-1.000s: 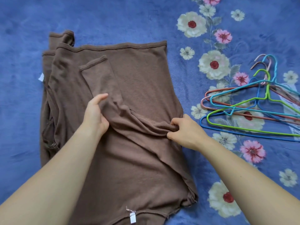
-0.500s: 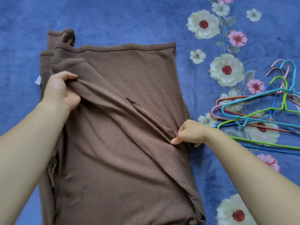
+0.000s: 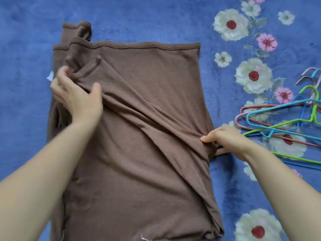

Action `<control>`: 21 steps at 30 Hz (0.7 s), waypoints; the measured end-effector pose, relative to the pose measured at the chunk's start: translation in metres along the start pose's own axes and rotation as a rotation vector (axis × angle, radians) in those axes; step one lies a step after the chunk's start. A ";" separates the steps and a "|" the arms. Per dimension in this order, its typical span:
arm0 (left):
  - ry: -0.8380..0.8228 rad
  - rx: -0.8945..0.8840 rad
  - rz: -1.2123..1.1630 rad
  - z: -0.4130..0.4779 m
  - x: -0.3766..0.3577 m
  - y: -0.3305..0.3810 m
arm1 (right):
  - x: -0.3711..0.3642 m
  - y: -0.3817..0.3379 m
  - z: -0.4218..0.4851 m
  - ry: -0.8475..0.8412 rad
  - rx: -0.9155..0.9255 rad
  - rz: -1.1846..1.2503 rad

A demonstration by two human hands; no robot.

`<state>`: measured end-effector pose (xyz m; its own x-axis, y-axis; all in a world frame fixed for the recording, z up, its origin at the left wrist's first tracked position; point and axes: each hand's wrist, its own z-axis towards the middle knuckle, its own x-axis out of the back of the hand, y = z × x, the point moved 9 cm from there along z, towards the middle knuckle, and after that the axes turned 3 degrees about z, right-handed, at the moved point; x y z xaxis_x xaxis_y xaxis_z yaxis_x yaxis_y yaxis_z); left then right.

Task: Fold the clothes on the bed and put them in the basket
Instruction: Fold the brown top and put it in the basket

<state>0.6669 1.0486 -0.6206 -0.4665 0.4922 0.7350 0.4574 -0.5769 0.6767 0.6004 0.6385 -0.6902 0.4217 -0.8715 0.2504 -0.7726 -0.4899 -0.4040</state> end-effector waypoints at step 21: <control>0.004 0.323 -0.008 -0.035 0.089 -0.117 | -0.180 -0.140 -0.068 0.356 0.934 -0.836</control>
<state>0.5455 1.1365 -0.6359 -0.4732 0.4930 0.7301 0.6701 -0.3365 0.6616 0.6007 0.8659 -0.6189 0.3519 -0.3136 0.8819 0.3412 -0.8344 -0.4328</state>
